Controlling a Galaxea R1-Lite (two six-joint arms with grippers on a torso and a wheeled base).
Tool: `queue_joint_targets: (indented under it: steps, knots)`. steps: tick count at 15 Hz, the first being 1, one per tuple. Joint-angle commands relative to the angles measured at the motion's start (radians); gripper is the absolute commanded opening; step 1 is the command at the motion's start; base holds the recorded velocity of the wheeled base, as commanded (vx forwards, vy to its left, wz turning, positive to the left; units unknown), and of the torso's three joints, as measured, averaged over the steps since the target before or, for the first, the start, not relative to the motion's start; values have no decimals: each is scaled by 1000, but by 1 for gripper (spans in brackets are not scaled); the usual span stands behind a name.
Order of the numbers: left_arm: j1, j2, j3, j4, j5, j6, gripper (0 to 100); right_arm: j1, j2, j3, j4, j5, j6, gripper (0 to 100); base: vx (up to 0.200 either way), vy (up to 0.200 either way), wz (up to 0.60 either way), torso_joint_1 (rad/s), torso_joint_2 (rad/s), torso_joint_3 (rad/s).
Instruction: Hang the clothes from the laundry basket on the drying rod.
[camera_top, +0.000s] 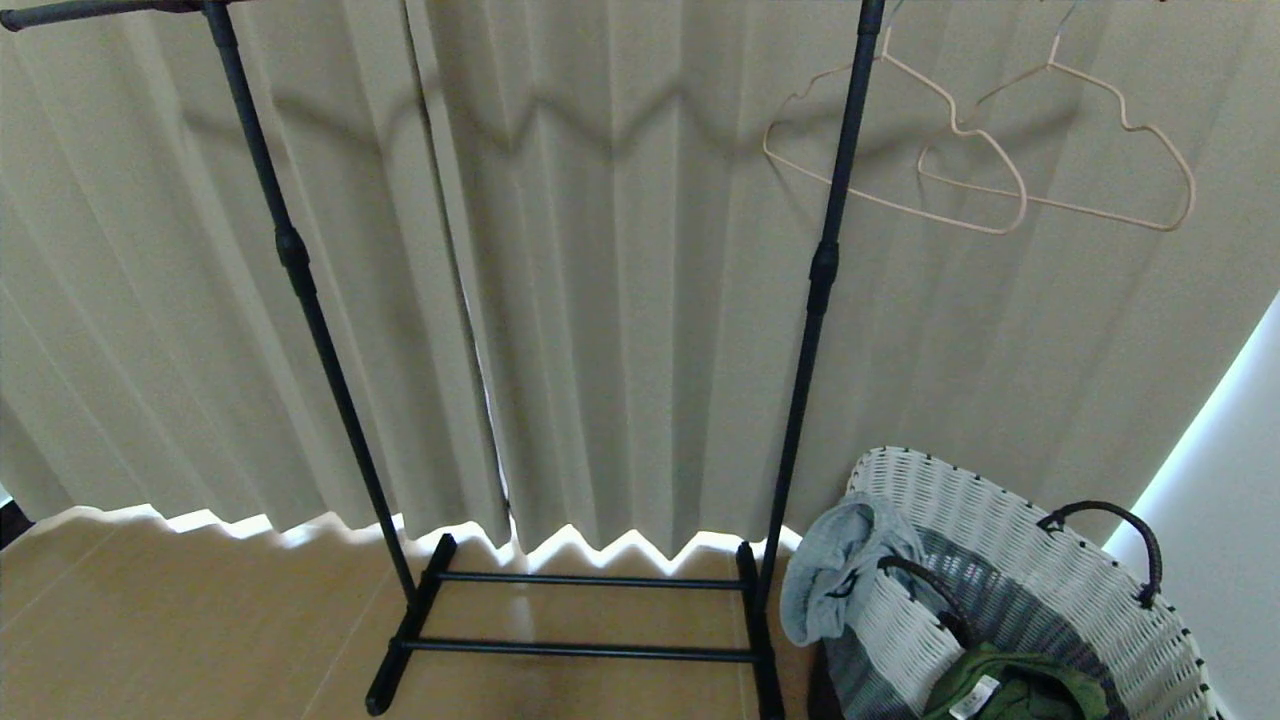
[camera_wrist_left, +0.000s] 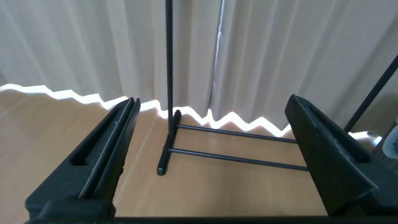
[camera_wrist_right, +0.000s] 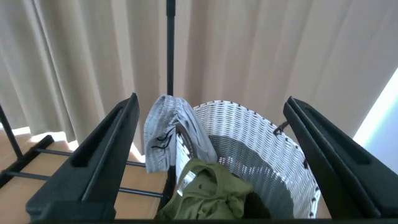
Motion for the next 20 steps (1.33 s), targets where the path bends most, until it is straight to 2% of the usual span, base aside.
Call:
queue_joint_targets:
  steps: [1,3,4,6,7,9,10,11,13,14,16,17,20]
  knots:
    - [1,0,0,-1,0,0,100,1,0,0,-1,-2,0,100,0,0,0,0,0,0]
    - [1,0,0,-1,0,0,100,1,1,0,6,-5,-27,100,0,0,0,0,0,0]
    - [1,0,0,-1,0,1,100,4,21,0,14,-6,-104,100,0,0,0,0,0,0]
    - [1,0,0,-1,0,0,100,7,112,0,37,0,-136,100,0,0,0,0,0,0]
    - [1,0,0,-1,0,-2,100,27,274,-51,57,-8,-161,100,0,0,0,0,0,0]
    - [1,0,0,-1,0,0,100,27,460,-81,57,-9,-179,100,0,0,0,0,0,0]
    - [1,0,0,-1,0,0,100,25,661,-107,54,-11,-245,100,0,0,0,0,0,0]
    - [1,0,0,-1,0,0,100,24,790,-135,51,-17,-268,100,0,0,0,0,0,0]
    - [1,0,0,-1,0,-2,100,24,987,-187,49,-31,-287,100,0,0,0,0,0,0]
    - [1,0,0,-1,0,-2,100,16,1106,-210,48,-74,-297,100,0,0,0,0,0,0]
    - [1,0,0,-1,0,-2,100,11,1250,-244,48,-181,-305,100,0,0,0,0,0,0]
    - [1,0,0,-1,0,-2,100,11,1302,-253,39,-210,-304,100,0,0,0,0,0,0]
    - [1,0,0,-1,0,-2,100,-5,1440,-242,-70,-213,-304,100,0,0,0,0,0,0]
